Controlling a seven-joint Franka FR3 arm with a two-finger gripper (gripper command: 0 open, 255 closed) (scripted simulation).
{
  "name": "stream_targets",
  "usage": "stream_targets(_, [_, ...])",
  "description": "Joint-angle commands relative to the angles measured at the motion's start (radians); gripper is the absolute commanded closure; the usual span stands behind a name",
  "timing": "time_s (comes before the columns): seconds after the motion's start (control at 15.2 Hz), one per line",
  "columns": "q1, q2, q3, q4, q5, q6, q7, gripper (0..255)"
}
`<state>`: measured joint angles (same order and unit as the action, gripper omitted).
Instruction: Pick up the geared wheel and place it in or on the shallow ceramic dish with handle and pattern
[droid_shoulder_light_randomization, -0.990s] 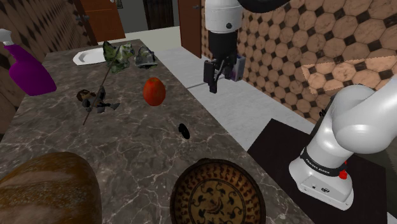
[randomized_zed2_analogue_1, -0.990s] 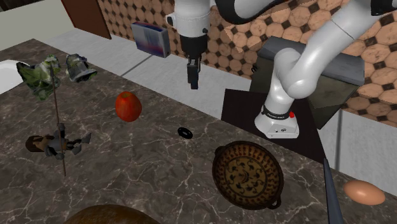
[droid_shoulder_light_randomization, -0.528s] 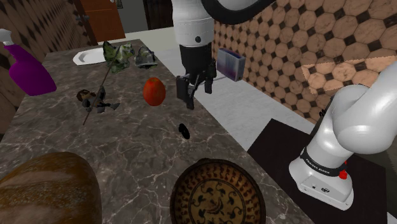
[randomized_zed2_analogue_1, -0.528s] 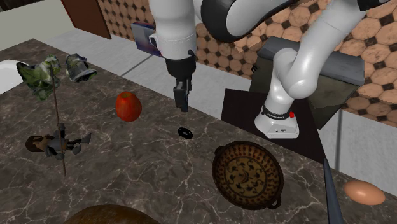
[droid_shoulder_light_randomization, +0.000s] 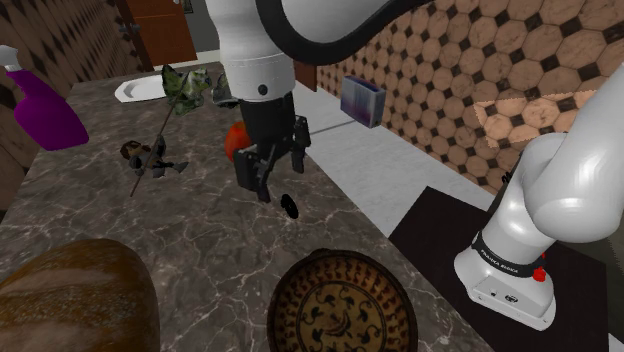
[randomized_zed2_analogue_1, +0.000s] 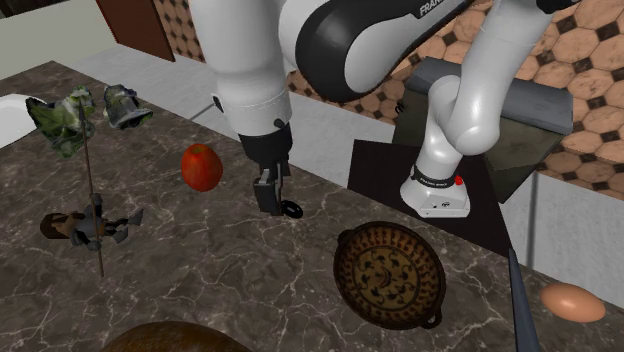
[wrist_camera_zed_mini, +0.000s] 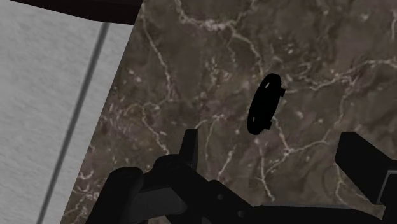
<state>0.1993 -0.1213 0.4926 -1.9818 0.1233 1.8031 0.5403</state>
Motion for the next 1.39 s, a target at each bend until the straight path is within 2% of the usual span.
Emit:
stream_targets(0.0, [0.002, 0.007, 0.004, -0.018, -0.001, 0.025, 0.004, 0])
stream_targets(0.26, [0.005, 0.014, 0.009, -0.073, -0.001, 0.086, 0.005, 0])
stream_targets(0.79, [0.005, 0.014, 0.009, -0.073, -0.001, 0.086, 0.005, 0])
stream_targets(0.86, [0.005, 0.014, 0.009, -0.073, -0.001, 0.086, 0.005, 255])
stream_targets(1.32, [0.005, 0.014, 0.009, -0.073, -0.001, 0.086, 0.005, 255])
